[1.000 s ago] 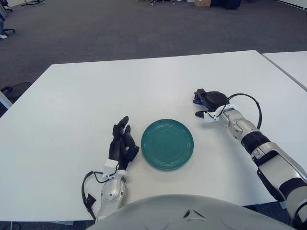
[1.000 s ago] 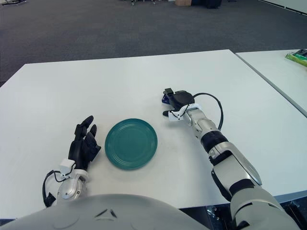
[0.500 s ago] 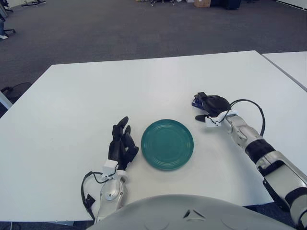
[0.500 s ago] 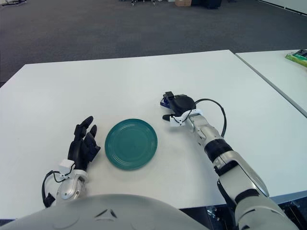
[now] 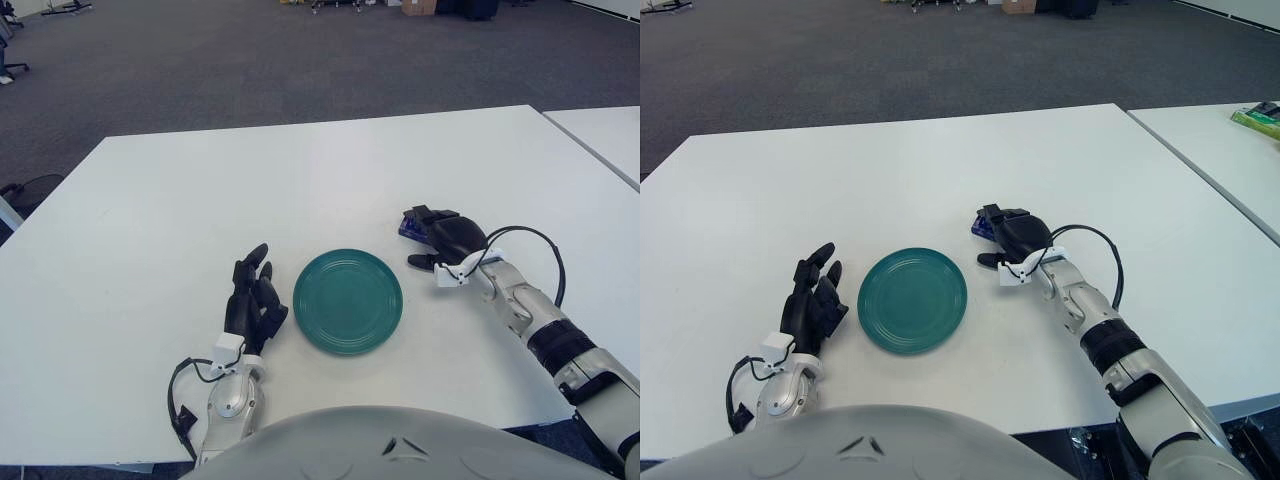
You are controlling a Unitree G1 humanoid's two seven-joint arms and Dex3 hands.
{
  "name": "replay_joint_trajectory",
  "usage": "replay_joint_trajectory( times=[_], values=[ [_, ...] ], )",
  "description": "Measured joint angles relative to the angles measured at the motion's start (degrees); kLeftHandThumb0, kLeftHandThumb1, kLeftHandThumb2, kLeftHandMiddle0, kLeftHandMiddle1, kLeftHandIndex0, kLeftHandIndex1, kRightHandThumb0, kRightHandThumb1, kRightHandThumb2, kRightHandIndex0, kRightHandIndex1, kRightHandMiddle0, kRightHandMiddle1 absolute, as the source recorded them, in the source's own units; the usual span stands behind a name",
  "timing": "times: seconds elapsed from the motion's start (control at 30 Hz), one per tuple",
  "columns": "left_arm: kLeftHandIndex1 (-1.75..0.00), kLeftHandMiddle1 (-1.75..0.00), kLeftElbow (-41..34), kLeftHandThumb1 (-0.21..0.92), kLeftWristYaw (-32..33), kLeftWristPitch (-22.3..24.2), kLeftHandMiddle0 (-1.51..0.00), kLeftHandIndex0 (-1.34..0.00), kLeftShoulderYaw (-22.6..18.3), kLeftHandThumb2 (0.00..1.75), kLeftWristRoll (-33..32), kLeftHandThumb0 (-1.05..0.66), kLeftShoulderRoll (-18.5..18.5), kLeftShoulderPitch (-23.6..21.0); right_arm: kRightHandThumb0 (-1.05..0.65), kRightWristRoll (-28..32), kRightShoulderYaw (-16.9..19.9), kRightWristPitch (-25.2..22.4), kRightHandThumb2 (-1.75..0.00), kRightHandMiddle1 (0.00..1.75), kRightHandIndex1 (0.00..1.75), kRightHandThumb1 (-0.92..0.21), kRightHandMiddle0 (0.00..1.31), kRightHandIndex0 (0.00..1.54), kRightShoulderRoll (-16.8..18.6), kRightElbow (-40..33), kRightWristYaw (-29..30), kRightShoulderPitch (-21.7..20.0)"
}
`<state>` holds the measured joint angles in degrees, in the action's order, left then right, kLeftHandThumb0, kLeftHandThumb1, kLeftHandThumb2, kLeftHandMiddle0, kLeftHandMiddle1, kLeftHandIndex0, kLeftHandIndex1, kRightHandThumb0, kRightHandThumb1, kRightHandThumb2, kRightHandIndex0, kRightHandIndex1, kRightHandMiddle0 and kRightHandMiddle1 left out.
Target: Put the gum into the plate.
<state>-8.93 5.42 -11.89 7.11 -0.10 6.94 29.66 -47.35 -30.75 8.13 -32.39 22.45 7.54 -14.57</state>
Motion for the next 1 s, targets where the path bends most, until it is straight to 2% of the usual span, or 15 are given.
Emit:
replay_joint_trajectory(
  times=[0.47,1.0],
  values=[
    [-0.87,-0.05,0.0,0.92,-0.6,-0.3,-0.52,-0.17,-0.3,0.96,-1.4,-0.81,-0.1,0.2,-0.79,1.8,1.7,0.4,-0.72,0.77,0.01,-0.92,0.0,0.47,-2.2,-10.3,-3.2,7.0],
    [-0.92,-0.08,0.0,0.92,-1.0,-0.3,-0.58,-0.22,-0.5,0.93,-1.7,-0.8,-0.2,0.1,-0.77,2.1,2.5,0.0,-0.7,0.79,0.02,-0.92,0.0,0.5,-1.8,-11.0,-4.1,7.5]
  ],
)
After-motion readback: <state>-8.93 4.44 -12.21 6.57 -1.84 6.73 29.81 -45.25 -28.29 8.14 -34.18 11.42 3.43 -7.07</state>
